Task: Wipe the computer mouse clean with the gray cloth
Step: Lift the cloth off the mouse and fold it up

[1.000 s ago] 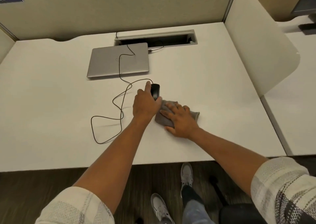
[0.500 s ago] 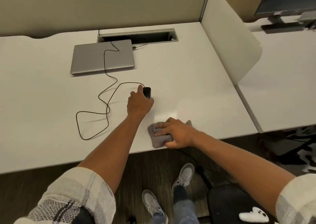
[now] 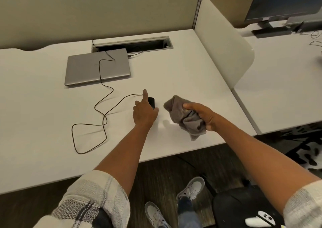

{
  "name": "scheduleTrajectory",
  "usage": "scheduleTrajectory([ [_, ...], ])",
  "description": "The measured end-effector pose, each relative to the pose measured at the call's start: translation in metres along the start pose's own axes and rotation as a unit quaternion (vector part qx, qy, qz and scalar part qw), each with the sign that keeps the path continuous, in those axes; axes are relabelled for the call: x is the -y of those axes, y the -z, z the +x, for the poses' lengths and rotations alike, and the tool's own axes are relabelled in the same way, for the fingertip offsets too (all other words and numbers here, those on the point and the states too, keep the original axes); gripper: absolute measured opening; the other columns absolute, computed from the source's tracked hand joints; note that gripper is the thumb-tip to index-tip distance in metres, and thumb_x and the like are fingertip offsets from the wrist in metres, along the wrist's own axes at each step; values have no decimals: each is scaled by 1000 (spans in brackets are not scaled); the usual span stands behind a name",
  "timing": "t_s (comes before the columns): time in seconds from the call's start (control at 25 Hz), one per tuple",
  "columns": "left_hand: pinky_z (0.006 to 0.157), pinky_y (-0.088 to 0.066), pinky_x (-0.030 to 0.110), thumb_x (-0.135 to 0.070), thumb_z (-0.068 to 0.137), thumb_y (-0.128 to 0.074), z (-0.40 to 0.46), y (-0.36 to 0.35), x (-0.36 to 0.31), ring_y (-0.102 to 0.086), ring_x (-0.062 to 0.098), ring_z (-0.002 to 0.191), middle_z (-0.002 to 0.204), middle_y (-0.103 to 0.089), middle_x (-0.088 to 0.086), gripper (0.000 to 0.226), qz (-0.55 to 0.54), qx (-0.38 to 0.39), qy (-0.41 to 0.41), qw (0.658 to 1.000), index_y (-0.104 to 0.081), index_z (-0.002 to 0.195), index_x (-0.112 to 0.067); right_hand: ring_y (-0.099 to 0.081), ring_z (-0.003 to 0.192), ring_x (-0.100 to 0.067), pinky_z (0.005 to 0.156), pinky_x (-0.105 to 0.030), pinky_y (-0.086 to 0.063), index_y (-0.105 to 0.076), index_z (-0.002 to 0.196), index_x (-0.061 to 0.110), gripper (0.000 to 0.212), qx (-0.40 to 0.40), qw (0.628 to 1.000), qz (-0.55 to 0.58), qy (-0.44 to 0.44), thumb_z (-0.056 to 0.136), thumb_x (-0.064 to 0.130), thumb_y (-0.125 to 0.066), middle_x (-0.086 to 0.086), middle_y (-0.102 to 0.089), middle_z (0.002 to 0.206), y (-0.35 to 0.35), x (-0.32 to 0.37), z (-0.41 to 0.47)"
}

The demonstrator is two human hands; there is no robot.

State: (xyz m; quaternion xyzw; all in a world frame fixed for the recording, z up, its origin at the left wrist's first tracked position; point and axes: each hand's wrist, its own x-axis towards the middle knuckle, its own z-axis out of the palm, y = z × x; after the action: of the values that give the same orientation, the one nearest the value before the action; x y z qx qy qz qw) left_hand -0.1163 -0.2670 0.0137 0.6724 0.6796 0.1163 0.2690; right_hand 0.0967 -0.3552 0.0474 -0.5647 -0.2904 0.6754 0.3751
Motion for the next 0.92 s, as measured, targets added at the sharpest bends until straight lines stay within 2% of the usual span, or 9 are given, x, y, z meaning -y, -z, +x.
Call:
scheduleTrajectory([
  [0.24, 84, -50, 46, -39, 84, -69, 2, -6, -11, -53, 39, 111, 126, -47, 22, 98, 20, -4, -1, 1000, 0, 155, -35, -68, 78, -35, 85, -50, -54, -75, 99, 10, 41, -18, 997, 77, 0, 74, 43, -77, -23, -71, 100, 4, 15, 12],
  [0.4, 84, -50, 46, -42, 83, -70, 7, -12, -13, -53, 38, 110, 127, -47, 22, 99, 20, -3, 3, 1000, -3, 155, -32, -67, 77, -36, 88, -53, -52, -74, 101, 9, 45, -28, 996, 84, -3, 74, 44, -77, -24, -70, 99, 6, 14, 16],
  [0.48, 85, -50, 46, -44, 82, -71, 8, -13, -12, -54, 38, 111, 127, -48, 21, 100, 18, -3, 3, 1000, -4, 155, -29, -66, 75, -35, 83, -50, -53, -71, 105, 8, 47, -46, 996, 80, 5, 74, 44, -76, -23, -70, 97, 2, 17, 16],
  [0.6, 89, -48, 46, -49, 80, -72, 6, -12, -14, -53, 37, 115, 130, -47, 19, 103, 15, 1, 12, 1000, -6, 155, -24, -67, 73, -20, 66, -31, -55, -73, 99, 20, 33, -106, 988, -59, 99, 76, 43, -71, -4, -74, 87, -6, 26, 17],
  [0.68, 95, -43, 45, -56, 81, -68, 4, -9, -17, -50, 37, 118, 133, -47, 19, 101, 56, -23, 29, 998, -11, 154, -15, -68, 75, -10, 69, -26, -54, -72, 97, 29, 20, -139, 958, -187, 167, 81, 39, -68, 8, -74, 85, -13, 31, 19],
  [0.76, 95, -40, 46, -58, 88, -57, 1, -5, -25, -48, 36, 118, 130, -52, 19, 81, 78, -93, 26, 992, -33, 144, -5, -67, 75, -8, 71, -27, -53, -71, 95, 31, 15, -154, 921, -288, 214, 81, 35, -67, 9, -72, 83, -20, 36, 20],
  [0.84, 87, -43, 43, -52, 95, -47, -3, -2, -35, -55, 34, 109, 113, -63, 13, 53, -49, -129, -9, 990, -57, 119, -6, -66, 80, -9, 74, -27, -51, -71, 100, 30, 20, -151, 880, -364, 264, 80, 30, -67, 6, -72, 90, -25, 40, 20],
  [0.88, 82, -46, 39, -51, 98, -42, -4, 0, -40, -60, 31, 103, 105, -67, 9, 47, -167, -93, -12, 981, -63, 108, -10, -65, 87, -10, 79, -27, -51, -70, 108, 29, 28, -148, 858, -396, 292, 80, 29, -69, 4, -72, 99, -27, 43, 21],
  [0.92, 78, -48, 36, -53, 100, -38, -6, 4, -45, -65, 28, 98, 102, -70, 7, 48, -305, -16, 15, 952, -65, 103, -13, -64, 96, -13, 85, -28, -50, -68, 117, 26, 37, -146, 834, -428, 316, 81, 28, -70, 2, -71, 109, -29, 47, 21],
])
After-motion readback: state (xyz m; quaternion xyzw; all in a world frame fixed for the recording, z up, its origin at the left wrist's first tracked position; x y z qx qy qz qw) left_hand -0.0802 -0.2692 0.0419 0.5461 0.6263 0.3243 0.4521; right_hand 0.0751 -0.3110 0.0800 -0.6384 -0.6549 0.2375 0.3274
